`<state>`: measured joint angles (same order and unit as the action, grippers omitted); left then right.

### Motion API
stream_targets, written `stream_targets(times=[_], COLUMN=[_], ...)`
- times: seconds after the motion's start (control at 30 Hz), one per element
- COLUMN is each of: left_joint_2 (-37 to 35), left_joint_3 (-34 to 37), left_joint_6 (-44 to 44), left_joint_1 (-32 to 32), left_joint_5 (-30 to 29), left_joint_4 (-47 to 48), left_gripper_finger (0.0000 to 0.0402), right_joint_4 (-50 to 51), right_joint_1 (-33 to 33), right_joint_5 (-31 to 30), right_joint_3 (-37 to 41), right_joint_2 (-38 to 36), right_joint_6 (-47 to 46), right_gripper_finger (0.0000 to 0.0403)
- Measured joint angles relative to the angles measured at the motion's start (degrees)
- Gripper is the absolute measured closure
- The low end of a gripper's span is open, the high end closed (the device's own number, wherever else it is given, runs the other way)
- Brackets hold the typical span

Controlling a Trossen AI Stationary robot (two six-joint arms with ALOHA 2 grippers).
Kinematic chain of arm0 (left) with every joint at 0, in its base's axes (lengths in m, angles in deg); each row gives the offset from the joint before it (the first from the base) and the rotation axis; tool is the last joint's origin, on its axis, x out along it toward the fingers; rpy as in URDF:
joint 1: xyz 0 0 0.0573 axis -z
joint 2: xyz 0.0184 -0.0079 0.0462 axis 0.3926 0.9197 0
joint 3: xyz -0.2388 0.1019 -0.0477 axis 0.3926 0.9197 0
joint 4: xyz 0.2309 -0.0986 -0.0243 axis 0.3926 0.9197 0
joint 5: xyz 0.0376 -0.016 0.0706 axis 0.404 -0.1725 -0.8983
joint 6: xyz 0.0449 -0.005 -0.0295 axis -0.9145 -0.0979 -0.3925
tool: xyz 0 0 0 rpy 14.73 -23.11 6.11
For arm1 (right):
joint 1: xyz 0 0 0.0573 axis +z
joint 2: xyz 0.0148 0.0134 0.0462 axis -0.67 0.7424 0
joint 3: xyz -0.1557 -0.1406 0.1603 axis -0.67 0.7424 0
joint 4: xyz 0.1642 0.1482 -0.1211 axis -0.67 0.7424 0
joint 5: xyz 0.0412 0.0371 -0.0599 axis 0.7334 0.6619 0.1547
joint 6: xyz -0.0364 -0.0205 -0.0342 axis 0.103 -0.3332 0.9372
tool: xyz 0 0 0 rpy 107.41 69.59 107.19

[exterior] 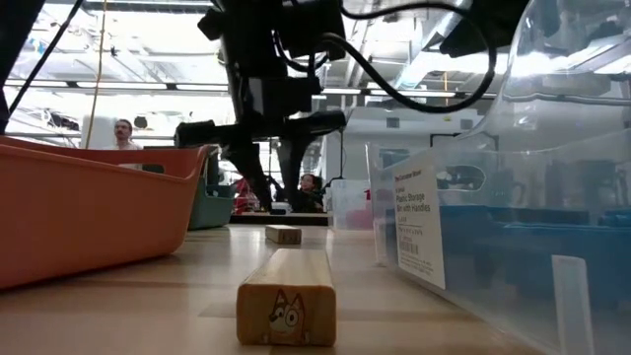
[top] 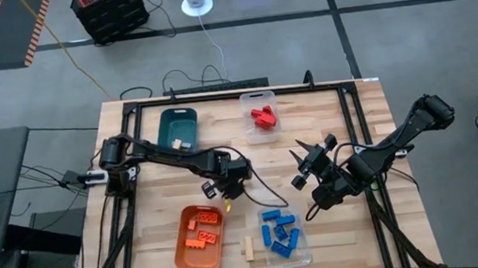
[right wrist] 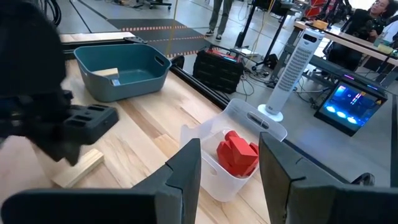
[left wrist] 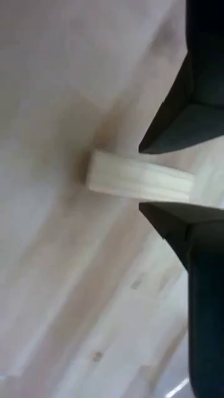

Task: Sort blocks
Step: Put the brown wooden block into the blue bin

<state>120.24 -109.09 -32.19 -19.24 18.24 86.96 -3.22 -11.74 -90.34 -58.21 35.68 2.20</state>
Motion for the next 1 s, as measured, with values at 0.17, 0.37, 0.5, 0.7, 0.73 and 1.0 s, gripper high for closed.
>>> stream_targets(times=[0.17, 0.37, 0.5, 0.7, 0.73, 1.0], left_joint_2=[0.00, 2.54, 5.31, 5.46, 5.46, 5.49], left_joint_3=[0.00, -0.09, -0.17, -0.48, -0.48, -0.48], left_joint_6=[0.44, -1.51, -3.04, -1.91, -1.60, 1.38], left_joint_1=[-1.71, -1.83, -1.36, -1.42, -1.42, -1.72], left_joint_5=[-0.10, 0.03, -3.78, -2.78, -2.76, -0.64], left_joint_4=[-0.30, -0.06, -0.13, 0.84, 1.36, 3.68], left_gripper_finger=[0.0220, 0.0203, 0.0208, 0.0209, 0.0211, 0.0270], right_joint_4=[-0.46, -0.53, -0.51, -0.53, -0.53, -0.75], right_joint_1=[0.02, 0.02, 0.02, 0.05, 0.07, 0.07], right_joint_5=[0.00, 0.00, 0.00, 0.00, 0.00, -0.01], right_joint_3=[0.00, 0.00, 0.00, 0.02, 0.02, 0.02], right_joint_2=[0.00, 0.00, 0.00, 0.00, 0.00, 0.00], right_joint_6=[0.02, 0.07, 0.13, 0.87, 0.88, 1.06], right_gripper_finger=[0.0267, 0.0267, 0.0267, 0.0267, 0.0267, 0.0267])
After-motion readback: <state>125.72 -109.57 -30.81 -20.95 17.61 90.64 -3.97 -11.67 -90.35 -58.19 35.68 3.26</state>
